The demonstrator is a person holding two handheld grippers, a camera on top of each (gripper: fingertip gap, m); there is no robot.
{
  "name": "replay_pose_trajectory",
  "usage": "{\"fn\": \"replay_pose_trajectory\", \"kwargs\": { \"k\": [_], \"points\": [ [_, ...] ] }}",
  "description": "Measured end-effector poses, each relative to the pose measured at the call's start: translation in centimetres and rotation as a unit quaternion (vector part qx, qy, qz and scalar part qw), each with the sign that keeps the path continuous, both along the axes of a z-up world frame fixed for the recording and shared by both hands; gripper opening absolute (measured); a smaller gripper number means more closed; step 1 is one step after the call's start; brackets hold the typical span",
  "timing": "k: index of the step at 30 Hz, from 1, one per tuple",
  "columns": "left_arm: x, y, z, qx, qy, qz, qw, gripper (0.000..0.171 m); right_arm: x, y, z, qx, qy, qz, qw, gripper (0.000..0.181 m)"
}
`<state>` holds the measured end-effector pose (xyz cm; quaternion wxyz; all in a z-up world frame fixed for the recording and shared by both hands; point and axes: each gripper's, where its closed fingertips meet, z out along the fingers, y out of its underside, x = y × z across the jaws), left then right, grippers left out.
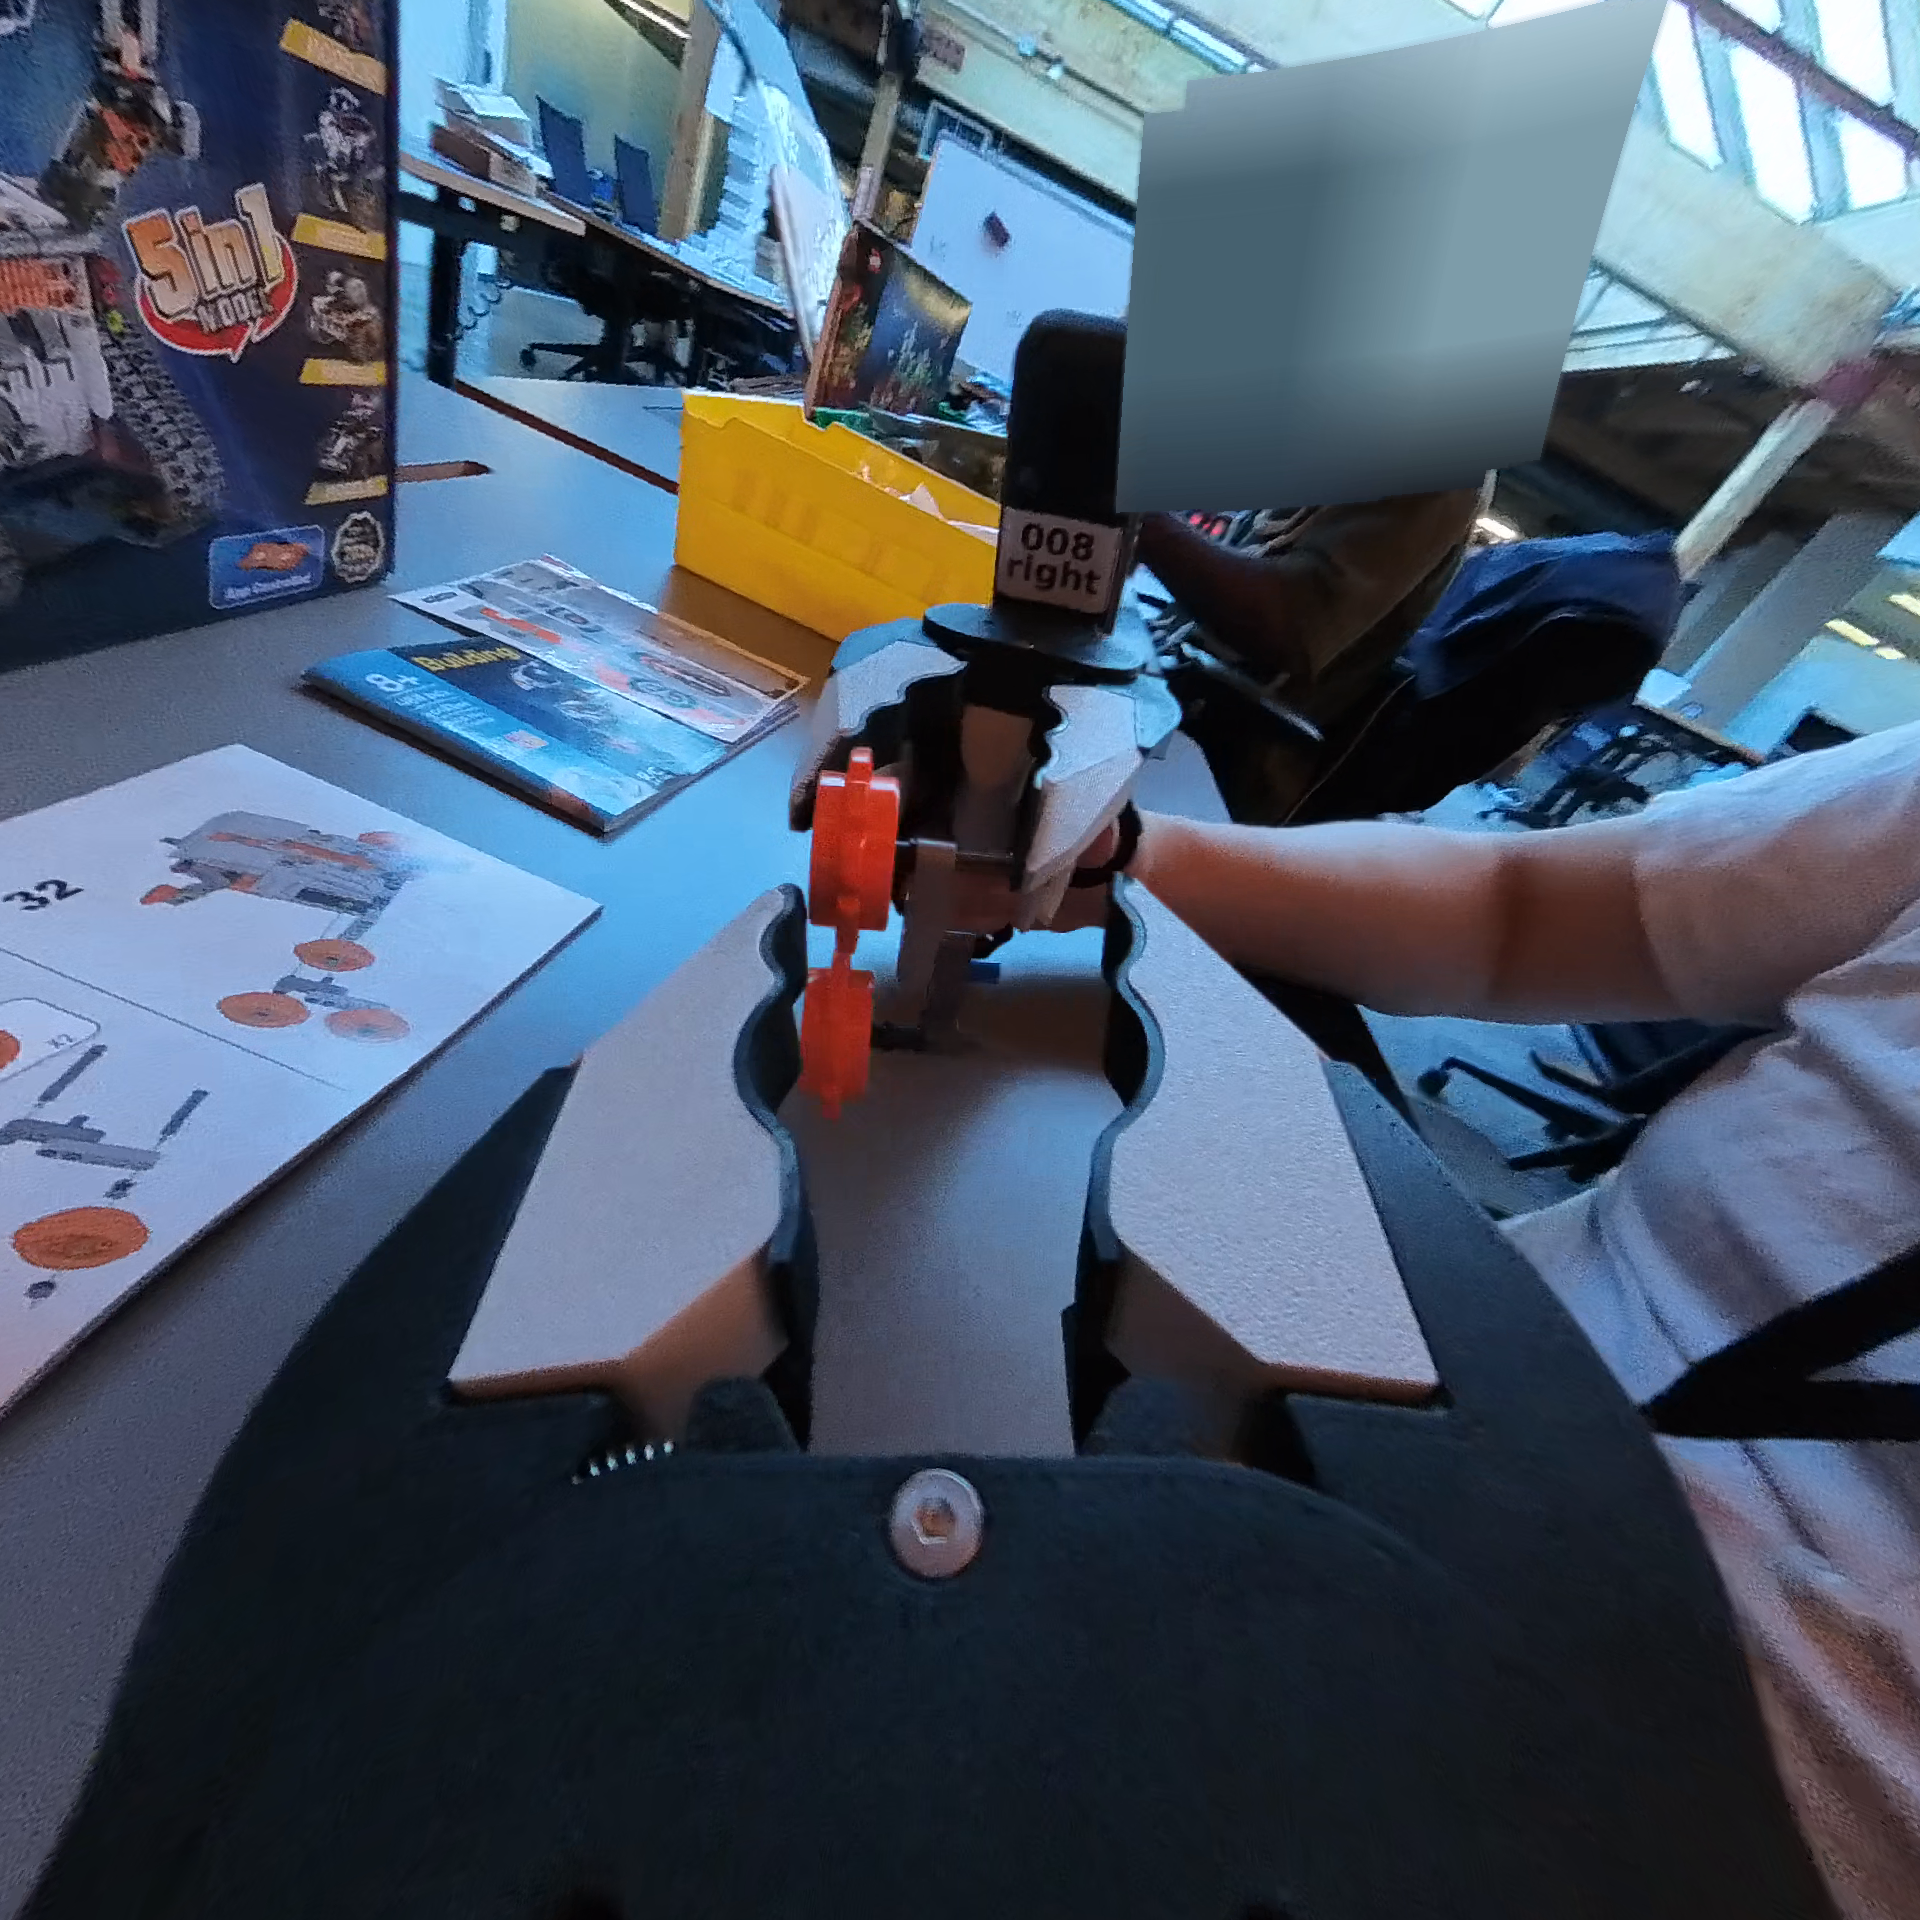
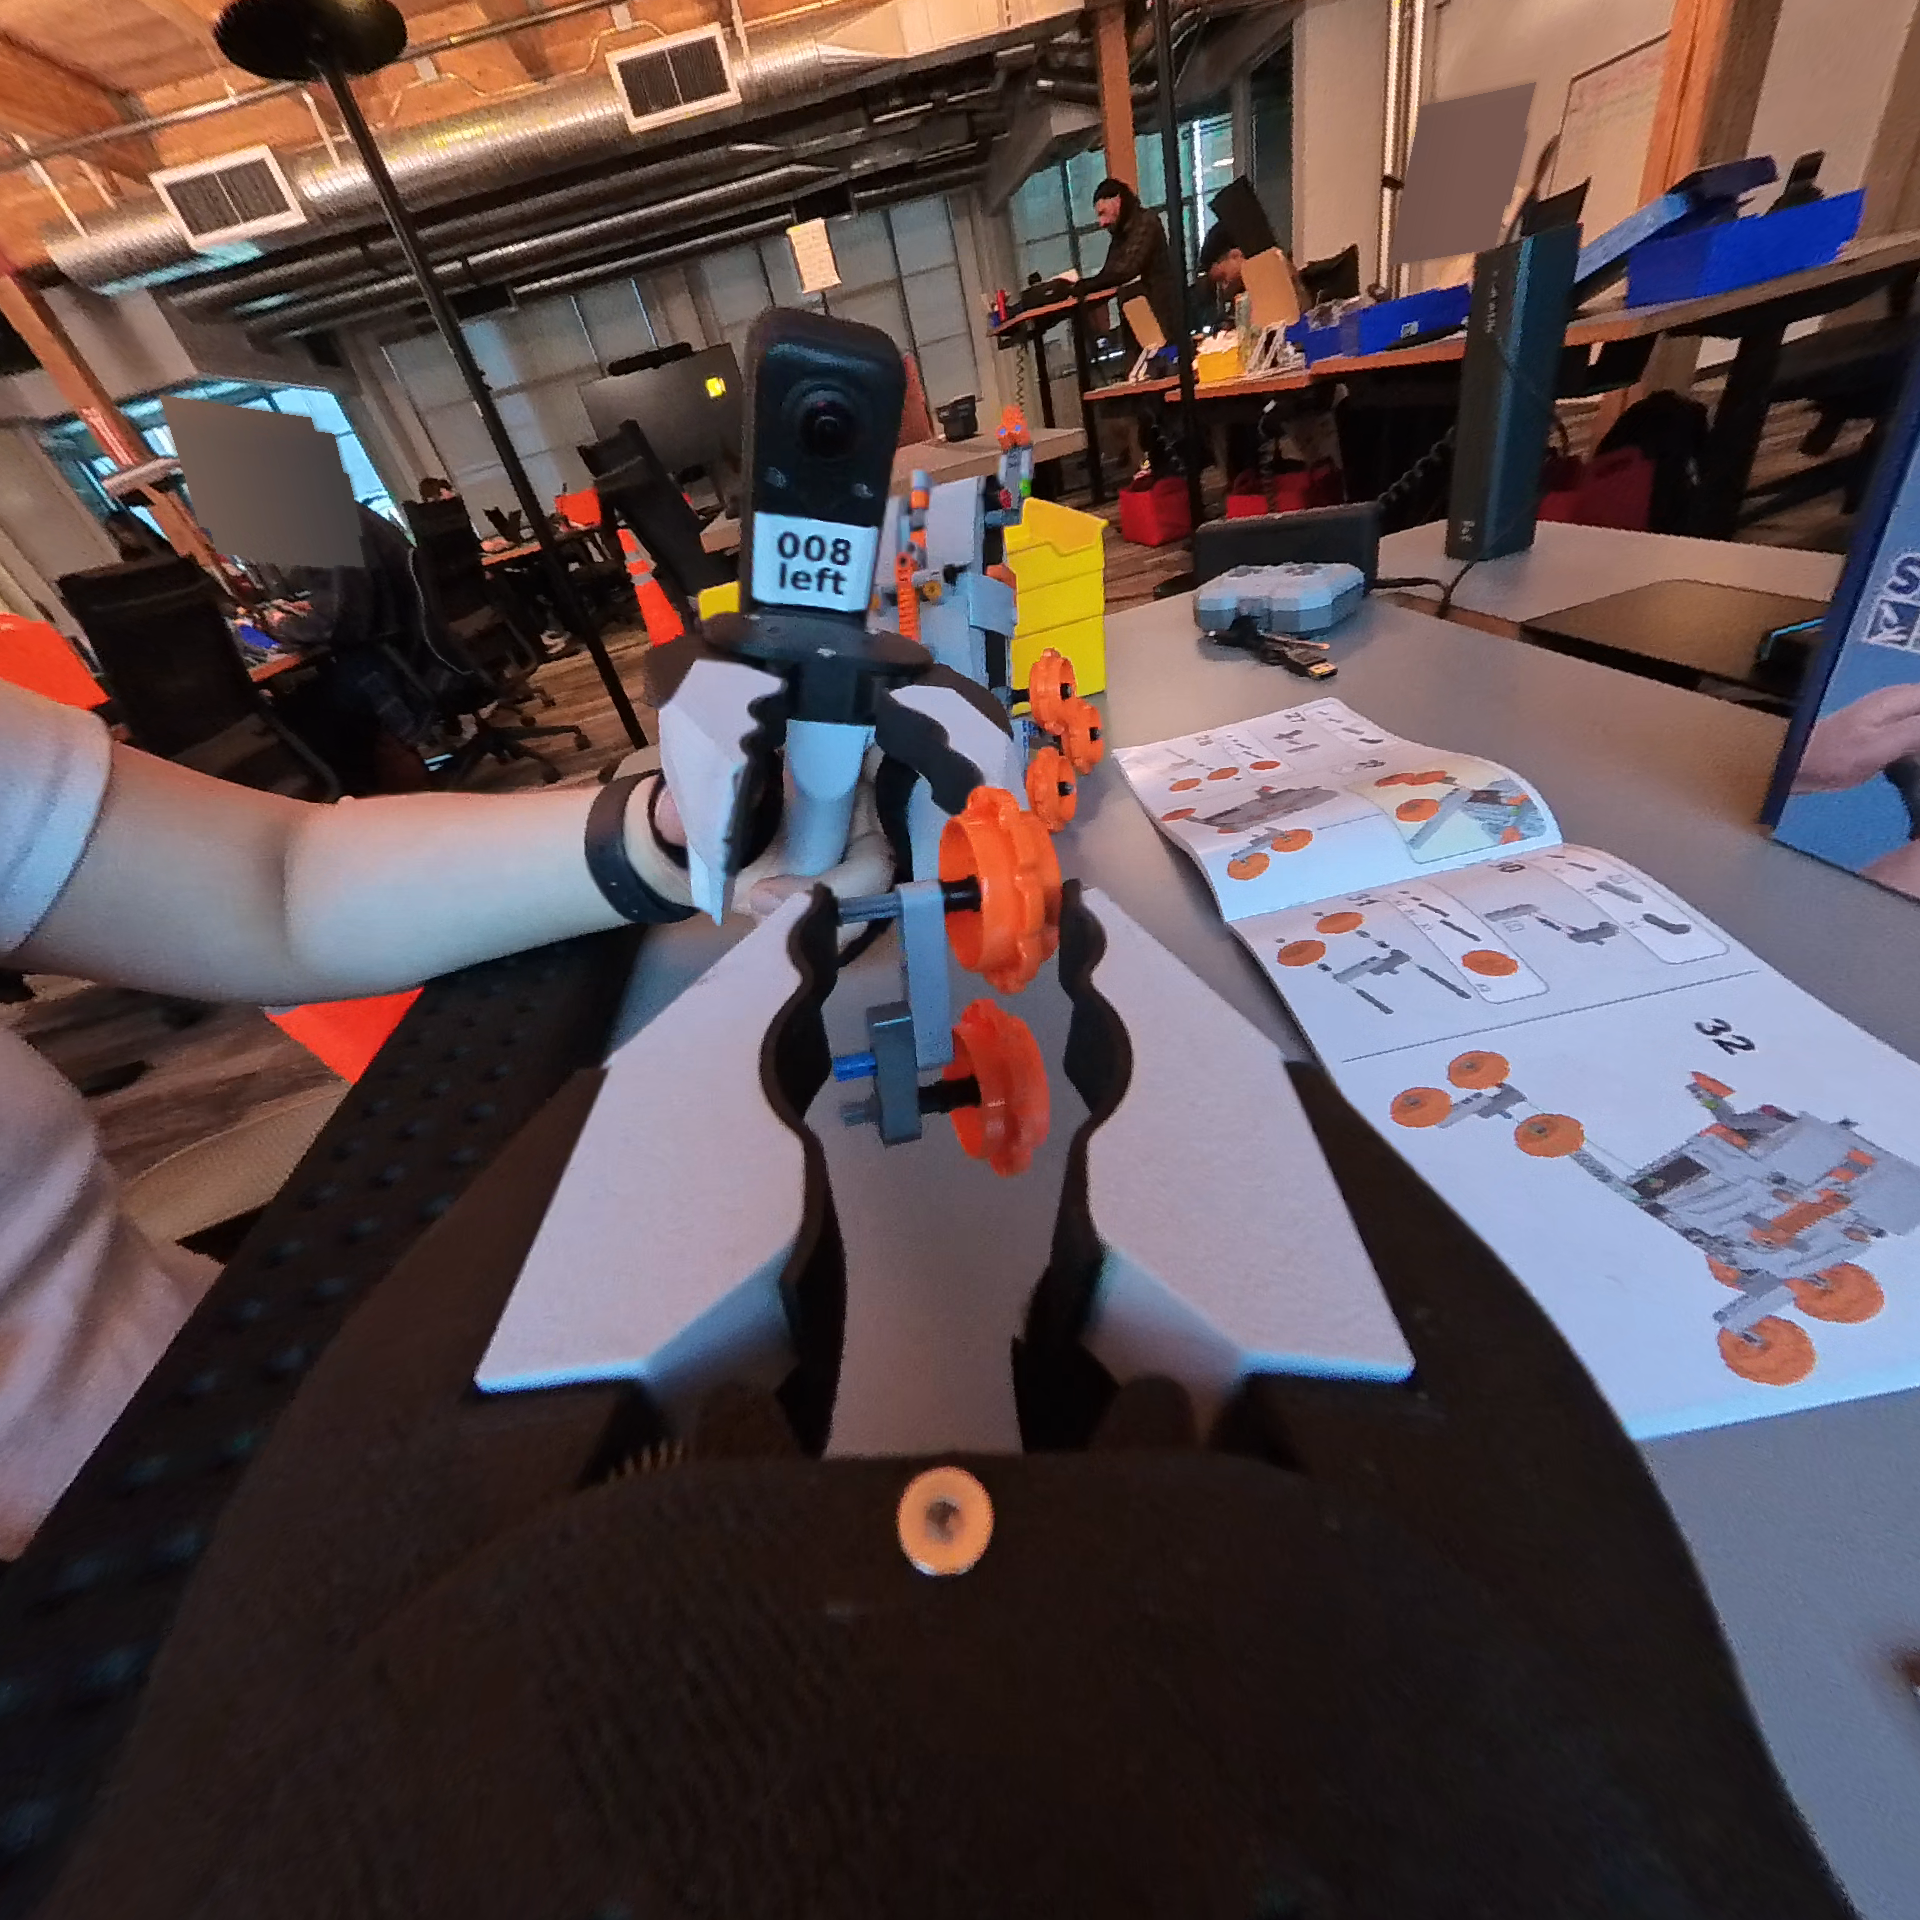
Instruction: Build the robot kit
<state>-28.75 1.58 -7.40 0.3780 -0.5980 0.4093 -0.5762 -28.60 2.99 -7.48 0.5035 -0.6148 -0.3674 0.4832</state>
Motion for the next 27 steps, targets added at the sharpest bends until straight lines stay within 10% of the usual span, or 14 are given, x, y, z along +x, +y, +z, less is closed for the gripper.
{"fn": "replay_pose_trajectory", "kwargs": {
  "k": [27],
  "points": [
    [0.69,-0.08,-0.97,0.07,0.03,0.028,0.997,0.047,-0.31,-0.51,-0.04,0.049,-0.008,-0.001,0.999,0.042]
  ]
}}
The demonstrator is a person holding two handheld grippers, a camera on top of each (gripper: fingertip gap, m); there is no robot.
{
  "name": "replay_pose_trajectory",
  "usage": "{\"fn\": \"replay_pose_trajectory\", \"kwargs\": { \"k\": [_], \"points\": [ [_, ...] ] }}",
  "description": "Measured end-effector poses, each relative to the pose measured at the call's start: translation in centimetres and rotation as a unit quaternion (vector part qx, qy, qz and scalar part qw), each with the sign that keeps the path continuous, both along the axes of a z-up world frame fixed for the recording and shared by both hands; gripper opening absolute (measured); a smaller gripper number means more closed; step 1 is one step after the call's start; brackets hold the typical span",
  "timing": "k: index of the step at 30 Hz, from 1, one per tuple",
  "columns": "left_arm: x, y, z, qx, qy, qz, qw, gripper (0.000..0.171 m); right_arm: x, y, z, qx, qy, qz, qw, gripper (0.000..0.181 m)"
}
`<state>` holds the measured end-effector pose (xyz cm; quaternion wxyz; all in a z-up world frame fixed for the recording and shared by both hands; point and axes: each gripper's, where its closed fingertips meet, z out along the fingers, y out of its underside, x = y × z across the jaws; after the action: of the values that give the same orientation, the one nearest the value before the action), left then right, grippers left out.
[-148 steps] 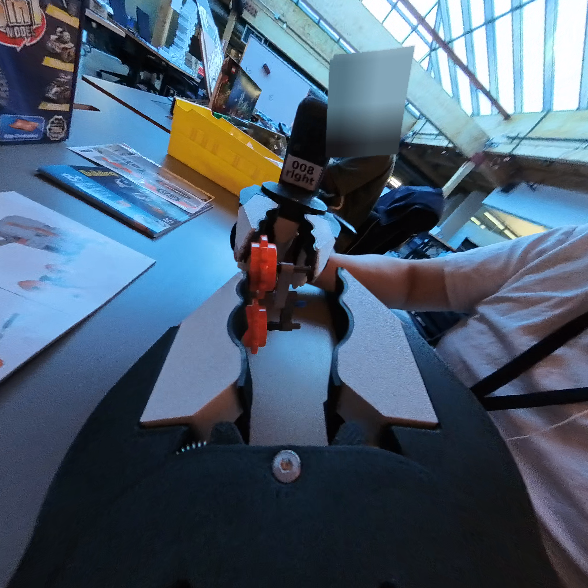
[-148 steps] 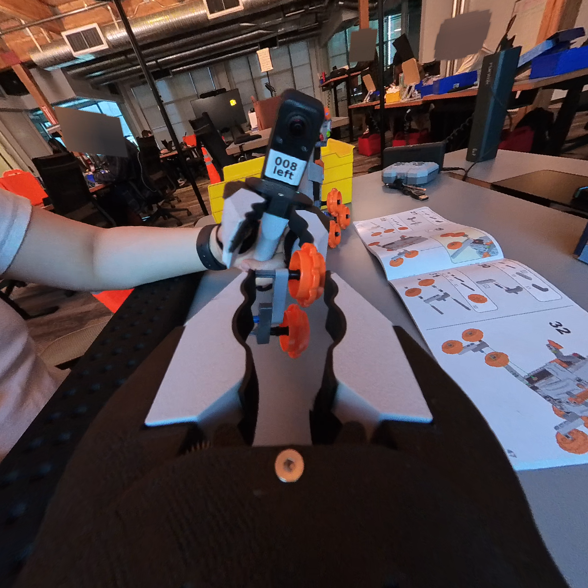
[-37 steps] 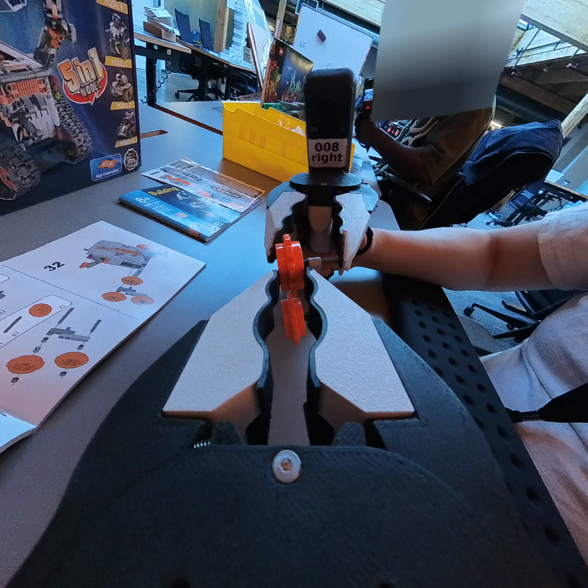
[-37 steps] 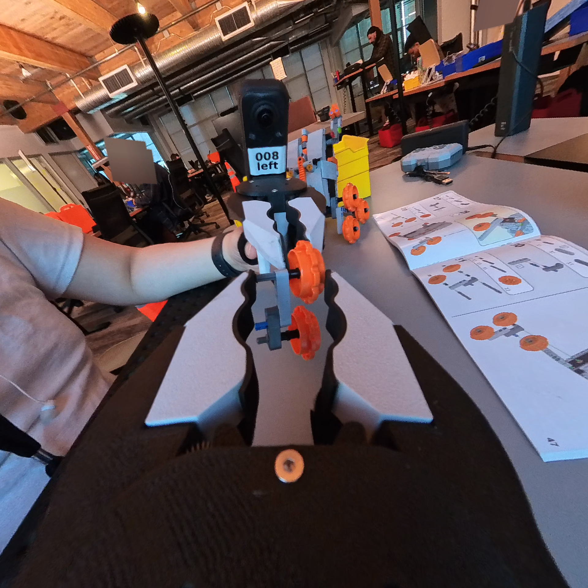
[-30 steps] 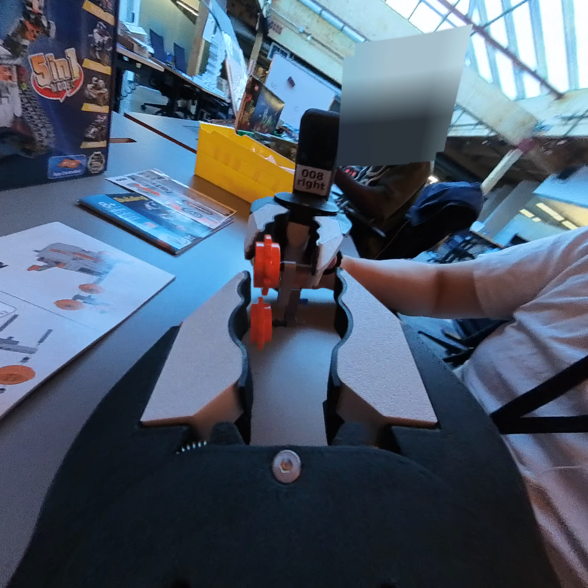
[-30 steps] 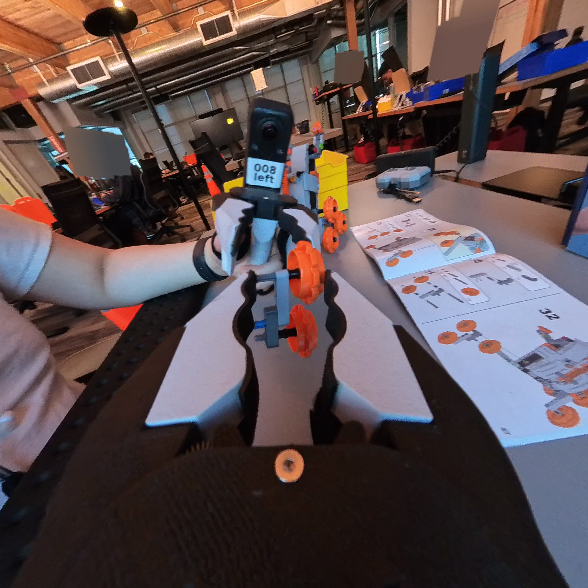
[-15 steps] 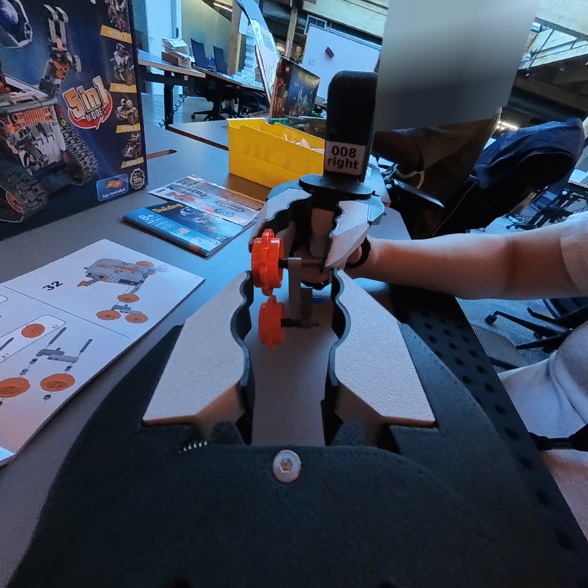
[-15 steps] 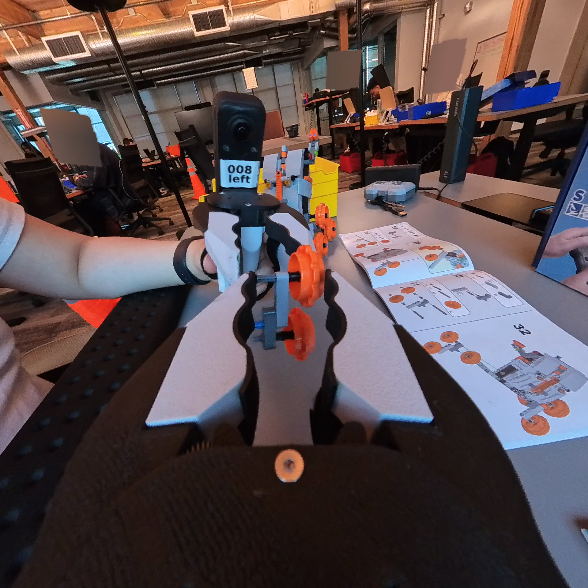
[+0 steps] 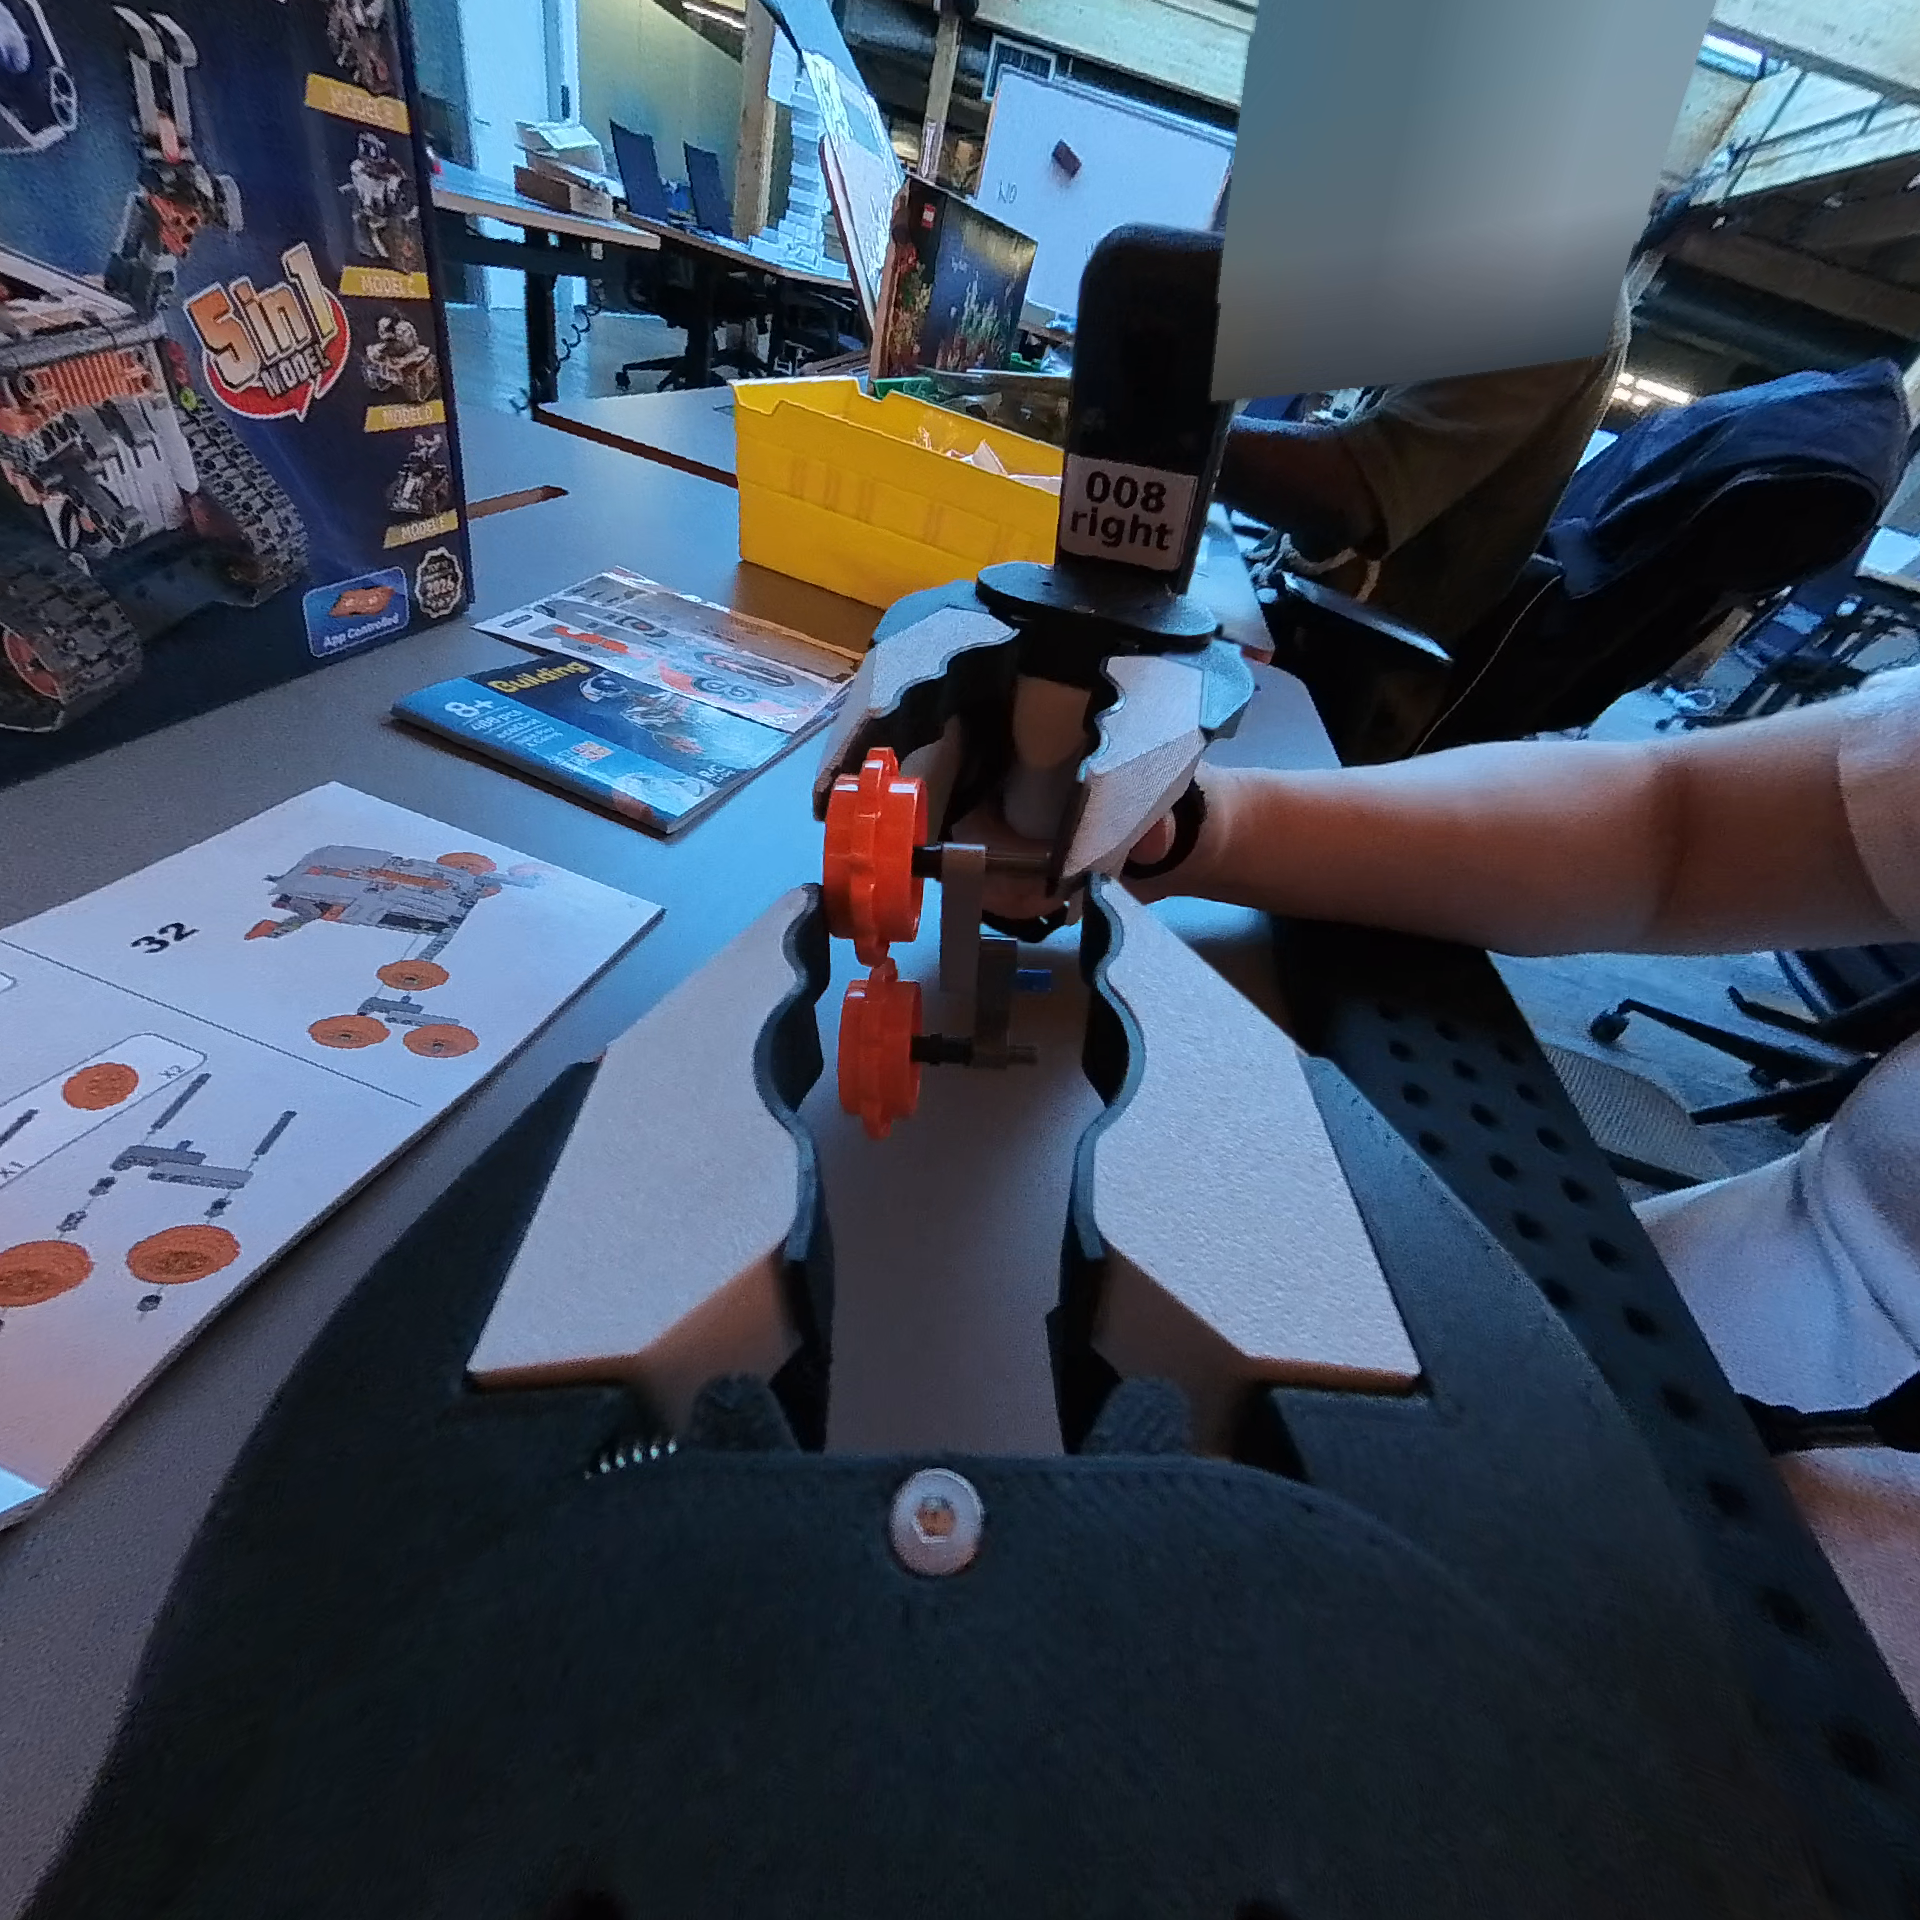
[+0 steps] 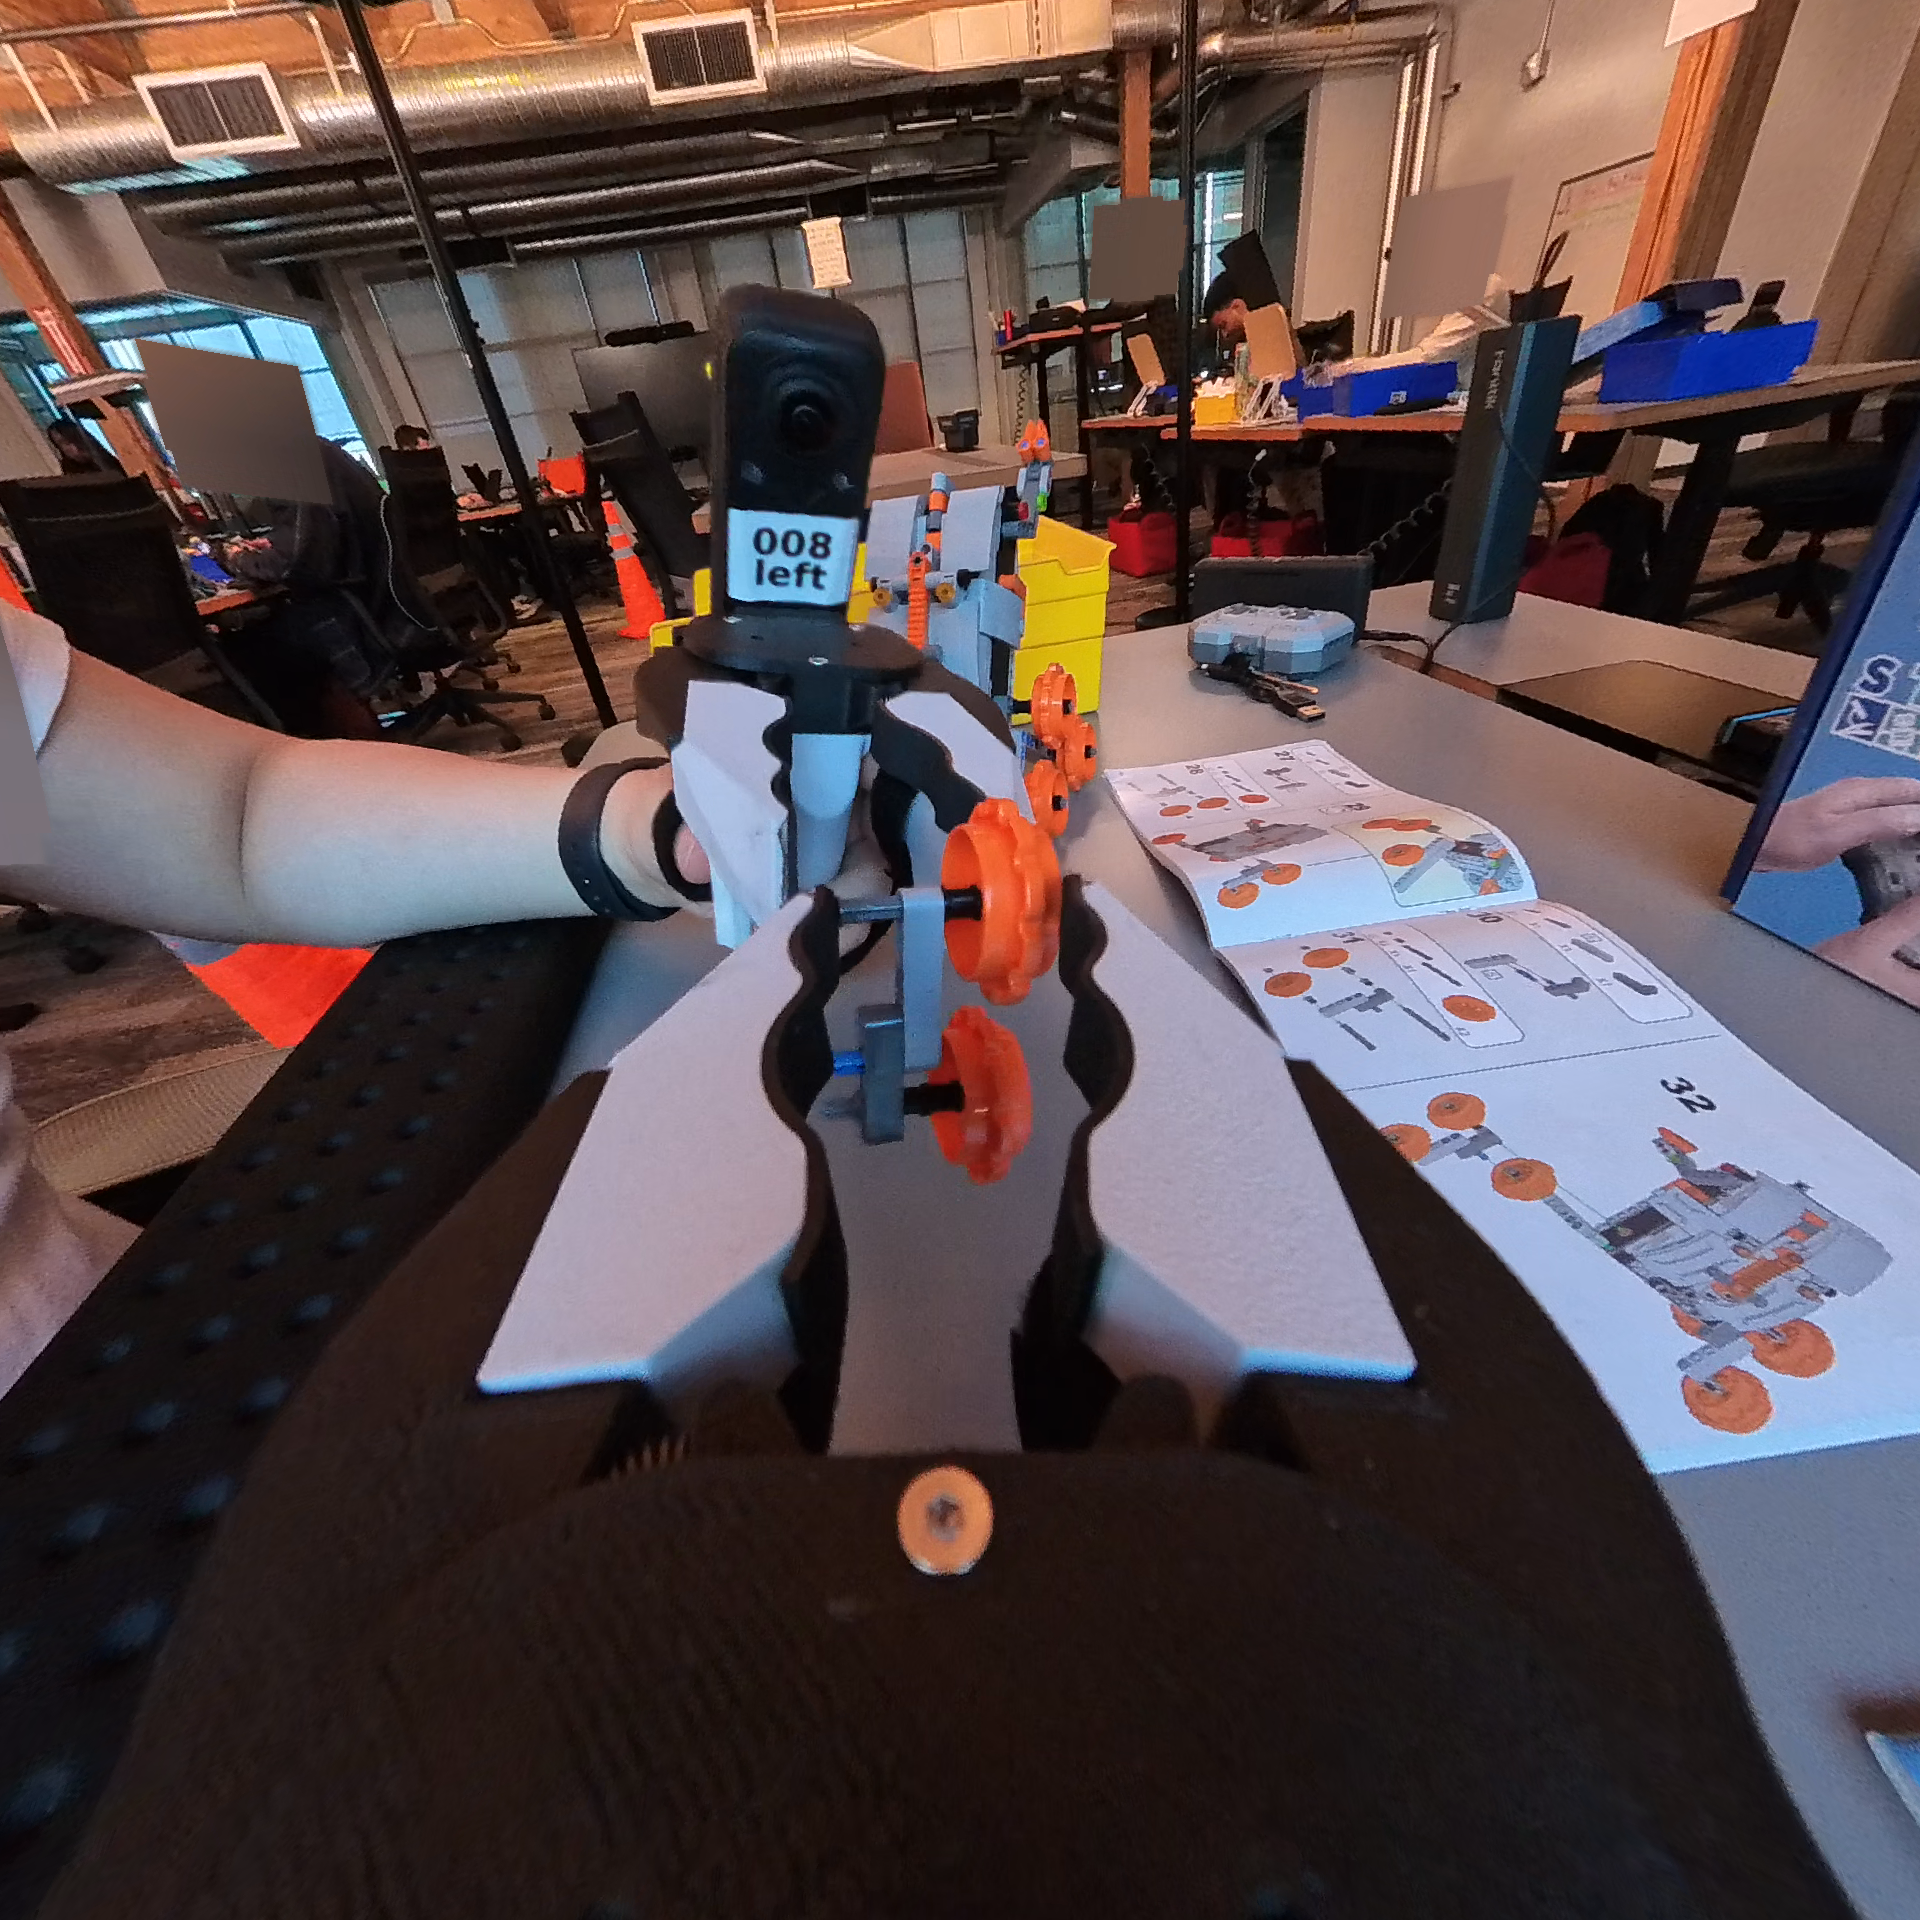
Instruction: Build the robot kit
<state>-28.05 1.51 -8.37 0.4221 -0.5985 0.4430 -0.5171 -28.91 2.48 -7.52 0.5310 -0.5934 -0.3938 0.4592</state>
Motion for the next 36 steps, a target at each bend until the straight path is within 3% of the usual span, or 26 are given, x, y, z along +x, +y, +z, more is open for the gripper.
{"fn": "replay_pose_trajectory", "kwargs": {
  "k": [36],
  "points": [
    [0.35,-0.6,0.35,0.031,-0.005,0.02,0.999,0.042,0.41,-0.58,0.16,0.0,0.015,0.01,1.0,0.041]
  ]
}}
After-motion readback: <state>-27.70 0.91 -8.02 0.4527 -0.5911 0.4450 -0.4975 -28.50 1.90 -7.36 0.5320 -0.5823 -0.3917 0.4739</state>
